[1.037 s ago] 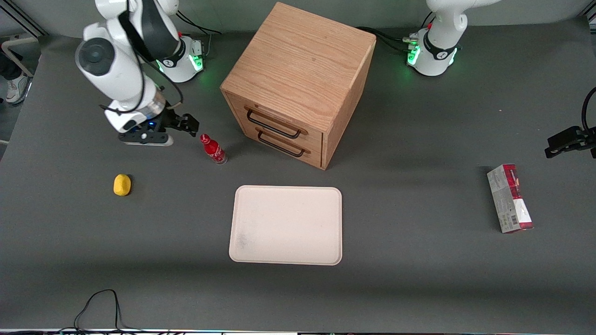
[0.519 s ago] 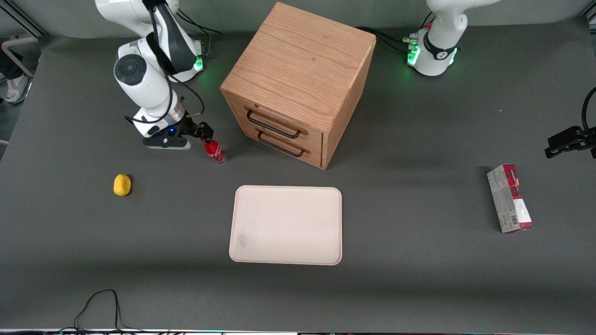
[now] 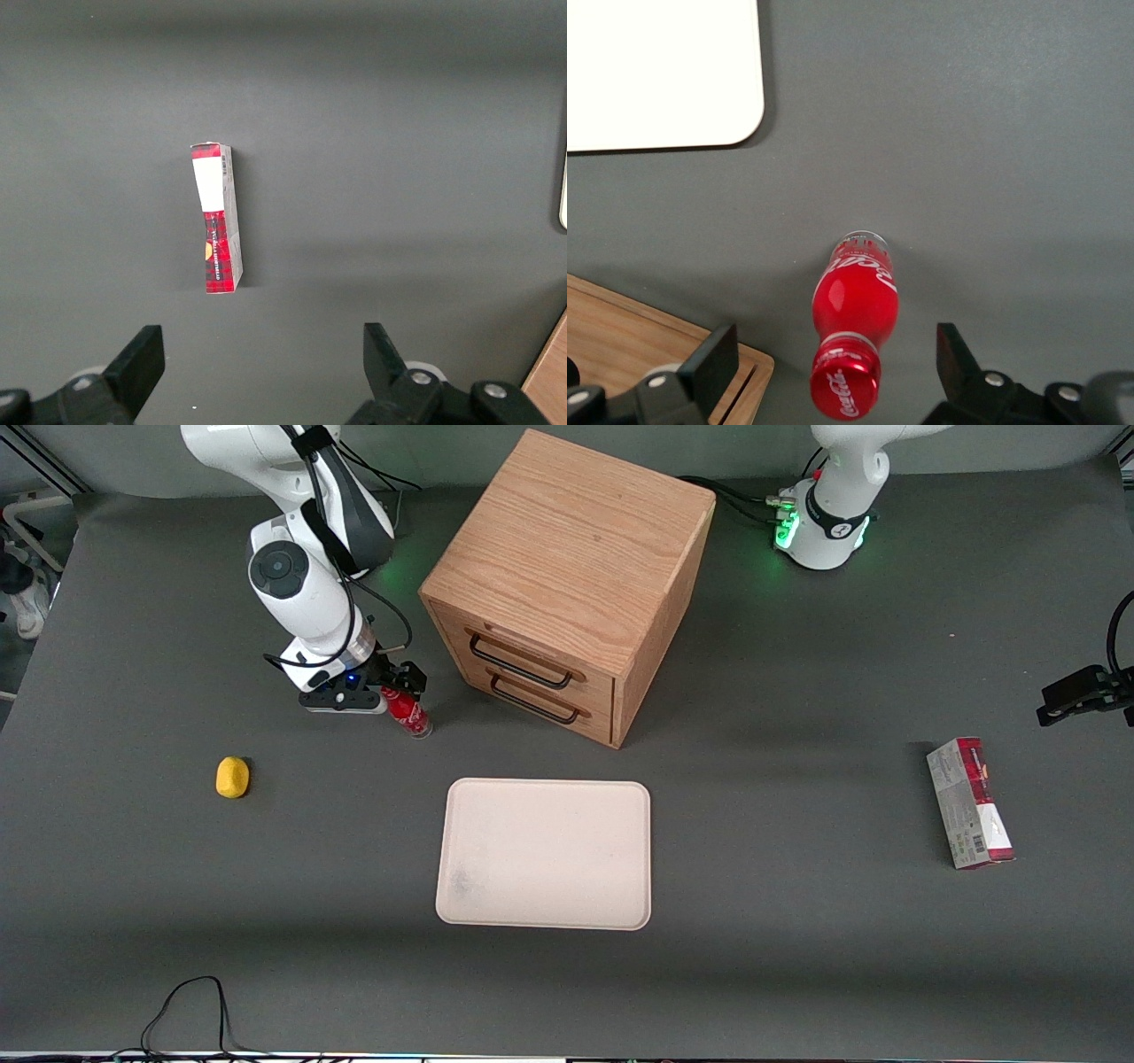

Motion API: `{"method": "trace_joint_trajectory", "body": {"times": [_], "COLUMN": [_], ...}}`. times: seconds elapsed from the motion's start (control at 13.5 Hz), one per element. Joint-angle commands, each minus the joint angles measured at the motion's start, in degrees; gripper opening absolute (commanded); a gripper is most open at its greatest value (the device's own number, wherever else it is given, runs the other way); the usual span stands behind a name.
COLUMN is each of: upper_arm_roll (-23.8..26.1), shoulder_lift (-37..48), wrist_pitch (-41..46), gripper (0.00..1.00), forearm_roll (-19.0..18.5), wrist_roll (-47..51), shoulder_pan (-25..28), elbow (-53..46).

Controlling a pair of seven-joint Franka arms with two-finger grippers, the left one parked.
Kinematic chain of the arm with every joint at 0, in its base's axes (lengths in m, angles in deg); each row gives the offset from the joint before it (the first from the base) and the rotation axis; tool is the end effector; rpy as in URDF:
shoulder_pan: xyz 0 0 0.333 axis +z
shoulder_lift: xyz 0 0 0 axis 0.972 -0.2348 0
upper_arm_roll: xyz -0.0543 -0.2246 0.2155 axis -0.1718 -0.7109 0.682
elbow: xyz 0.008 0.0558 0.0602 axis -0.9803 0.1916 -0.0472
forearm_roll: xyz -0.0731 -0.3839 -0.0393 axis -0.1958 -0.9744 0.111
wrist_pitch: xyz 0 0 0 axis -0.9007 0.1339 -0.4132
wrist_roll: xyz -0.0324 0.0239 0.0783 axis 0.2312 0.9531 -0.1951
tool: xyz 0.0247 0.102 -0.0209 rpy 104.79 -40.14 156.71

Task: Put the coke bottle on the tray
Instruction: 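Lower the open right gripper around the bottle and close it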

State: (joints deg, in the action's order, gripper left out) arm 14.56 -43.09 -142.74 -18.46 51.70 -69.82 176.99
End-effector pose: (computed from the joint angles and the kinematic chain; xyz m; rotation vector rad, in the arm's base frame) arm 0.4312 0.1998 0.3255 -3.1150 0.1458 -0.0065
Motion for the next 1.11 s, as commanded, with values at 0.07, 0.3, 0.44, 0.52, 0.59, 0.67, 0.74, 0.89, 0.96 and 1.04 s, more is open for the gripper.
{"method": "trace_joint_trajectory", "body": {"times": [0.07,0.3,0.44,0.52,0.59,0.67,0.74,0.89,0.96,1.04], "upper_arm_roll": [0.03,-0.06,-0.06,-0.06,-0.15,-0.58,-0.76,-0.94,-1.46,-2.25], "shoulder_lift": [-0.4,-0.93,-1.19,-1.19,-1.19,-1.1,-1.19,-2.06,-3.03,-4.69], "wrist_pitch": [-0.8,-0.54,-0.36,-0.1,0.43,1.13,2.61,8.83,13.22,17.96], "gripper": [0.62,0.35,0.17,0.1,0.09,0.08,0.08,0.08,0.08,0.08], "forearm_roll": [0.56,0.56,0.56,0.47,0.21,0.21,0.04,-0.23,-0.23,-0.32], "wrist_roll": [0.94,0.32,0.15,-0.03,-0.64,-1.6,-2.4,-2.93,-2.93,-2.93], "shoulder_pan": [0.25,0.17,0.17,0.08,-0.01,-0.01,-0.18,-0.45,-0.45,-0.45], "elbow": [0.23,0.23,0.05,-0.3,-0.73,-2.22,-4.23,-10.46,-15.02,-20.46]}}
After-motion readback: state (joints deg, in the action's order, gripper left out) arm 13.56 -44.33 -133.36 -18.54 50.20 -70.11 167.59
